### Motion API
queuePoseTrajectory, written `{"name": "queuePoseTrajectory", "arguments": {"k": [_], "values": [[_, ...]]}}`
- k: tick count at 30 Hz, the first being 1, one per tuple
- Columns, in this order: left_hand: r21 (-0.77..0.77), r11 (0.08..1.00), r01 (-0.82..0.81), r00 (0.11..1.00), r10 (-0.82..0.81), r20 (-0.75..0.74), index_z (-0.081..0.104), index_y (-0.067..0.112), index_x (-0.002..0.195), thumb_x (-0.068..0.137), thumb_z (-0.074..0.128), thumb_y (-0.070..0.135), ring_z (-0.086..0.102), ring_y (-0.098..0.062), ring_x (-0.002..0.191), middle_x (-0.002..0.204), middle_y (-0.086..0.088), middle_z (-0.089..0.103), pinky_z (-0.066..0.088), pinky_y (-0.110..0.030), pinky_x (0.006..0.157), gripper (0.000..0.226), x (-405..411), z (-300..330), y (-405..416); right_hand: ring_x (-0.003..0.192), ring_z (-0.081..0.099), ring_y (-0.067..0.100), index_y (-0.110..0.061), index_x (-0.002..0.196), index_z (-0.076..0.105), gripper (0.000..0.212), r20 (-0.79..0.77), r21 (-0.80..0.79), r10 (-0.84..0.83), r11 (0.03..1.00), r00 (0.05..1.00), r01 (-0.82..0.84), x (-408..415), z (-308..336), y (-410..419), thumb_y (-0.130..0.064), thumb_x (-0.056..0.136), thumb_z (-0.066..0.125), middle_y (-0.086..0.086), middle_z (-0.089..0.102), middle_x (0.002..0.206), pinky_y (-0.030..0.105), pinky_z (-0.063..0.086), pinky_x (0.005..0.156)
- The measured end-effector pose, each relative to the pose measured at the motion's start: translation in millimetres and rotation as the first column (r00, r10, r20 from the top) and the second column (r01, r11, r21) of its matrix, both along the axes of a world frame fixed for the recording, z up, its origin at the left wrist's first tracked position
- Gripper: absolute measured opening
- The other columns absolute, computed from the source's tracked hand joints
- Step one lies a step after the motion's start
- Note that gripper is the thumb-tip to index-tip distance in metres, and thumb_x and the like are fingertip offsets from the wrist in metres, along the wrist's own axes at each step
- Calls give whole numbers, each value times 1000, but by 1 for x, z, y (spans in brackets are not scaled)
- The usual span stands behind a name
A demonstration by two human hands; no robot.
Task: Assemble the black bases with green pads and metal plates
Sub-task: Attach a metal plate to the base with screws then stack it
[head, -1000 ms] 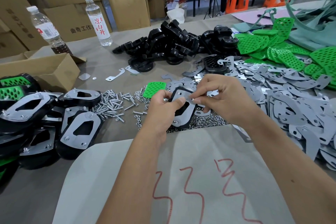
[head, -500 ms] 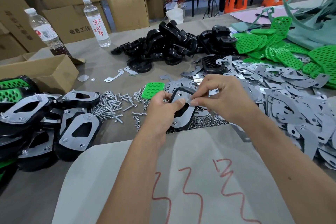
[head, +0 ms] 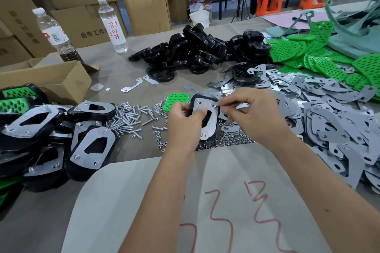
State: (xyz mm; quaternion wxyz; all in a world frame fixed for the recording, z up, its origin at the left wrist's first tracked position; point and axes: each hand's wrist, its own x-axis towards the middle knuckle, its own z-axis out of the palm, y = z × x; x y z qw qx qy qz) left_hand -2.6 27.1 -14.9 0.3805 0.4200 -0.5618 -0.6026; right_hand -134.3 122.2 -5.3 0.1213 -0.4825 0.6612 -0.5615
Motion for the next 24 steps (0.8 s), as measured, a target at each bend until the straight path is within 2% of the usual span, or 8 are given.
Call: {"name": "queuePoseTrajectory", "arguments": {"k": [2, 5, 8, 10, 12, 19, 22, 24], "values": [[-77, 997, -10, 999, 13, 47, 58, 17, 94, 91, 73, 16, 67, -19, 77, 92, -4, 72, 50, -27, 65, 15, -2, -1, 2, 65, 68, 16, -10, 89, 81, 18, -40, -1, 4, 1000, 999, -5, 3, -1, -2, 6, 81, 82, 2, 69, 77, 28, 61, 61], [-145, 989, -1, 995, 15, 95, 57, 22, 93, 89, 74, 21, 68, -19, 80, 93, -2, 71, 47, -28, 64, 17, -2, -2, 4, 59, 71, 17, -16, 84, 81, 18, 0, -2, -14, 1000, 1000, 14, 1, 0, -1, 1, 79, 86, -3, 70, 68, 25, 60, 58], [-159, 987, 5, 994, 12, 104, 56, 22, 92, 89, 75, 20, 68, -23, 83, 93, -4, 71, 51, -34, 69, 19, -3, -3, 4, 60, 70, 15, -18, 83, 81, 21, -54, -21, -5, 1000, 999, 4, 0, -1, -1, 2, 80, 84, -7, 70, 72, 23, 58, 56], [-156, 988, 10, 994, 7, 106, 56, 22, 92, 89, 75, 20, 69, -25, 84, 94, -6, 71, 53, -37, 72, 19, -3, -3, 3, 66, 67, 16, -14, 86, 82, 18, -141, -34, 10, 999, 990, -15, 0, -2, -3, 4, 80, 83, -8, 68, 75, 31, 61, 58], [-146, 989, 13, 995, 1, 100, 56, 22, 92, 89, 75, 21, 67, -22, 81, 93, -5, 71, 51, -34, 68, 19, -3, -4, 3, 70, 66, 17, -12, 90, 83, 16, -197, -35, 18, 999, 980, -25, -1, -3, -4, 2, 82, 83, -3, 69, 81, 36, 62, 59], [-63, 998, 10, 999, -8, 45, 58, 19, 95, 92, 75, 19, 66, -17, 76, 91, -3, 71, 50, -25, 62, 17, -2, -3, 2, 66, 66, 12, -11, 94, 84, 18, -112, -73, 46, 996, 993, -54, 0, -3, -3, 4, 85, 79, 4, 71, 85, 24, 59, 57], [-33, 999, 12, 1000, -12, 22, 58, 18, 95, 92, 74, 17, 67, -14, 73, 88, -1, 71, 49, -20, 57, 16, -2, -3, 2, 64, 64, 10, -11, 92, 83, 16, -65, -67, 19, 997, 998, -23, 1, -4, -4, 2, 83, 82, 3, 71, 81, 24, 58, 56], [-33, 999, 12, 1000, -12, 18, 59, 16, 96, 92, 74, 16, 66, -14, 74, 89, -1, 71, 49, -22, 61, 16, -3, -3, 2, 67, 65, 15, -12, 91, 83, 14, -66, -65, 20, 998, 998, -25, 0, -4, -4, 0, 83, 83, 4, 70, 82, 26, 59, 56]]}}
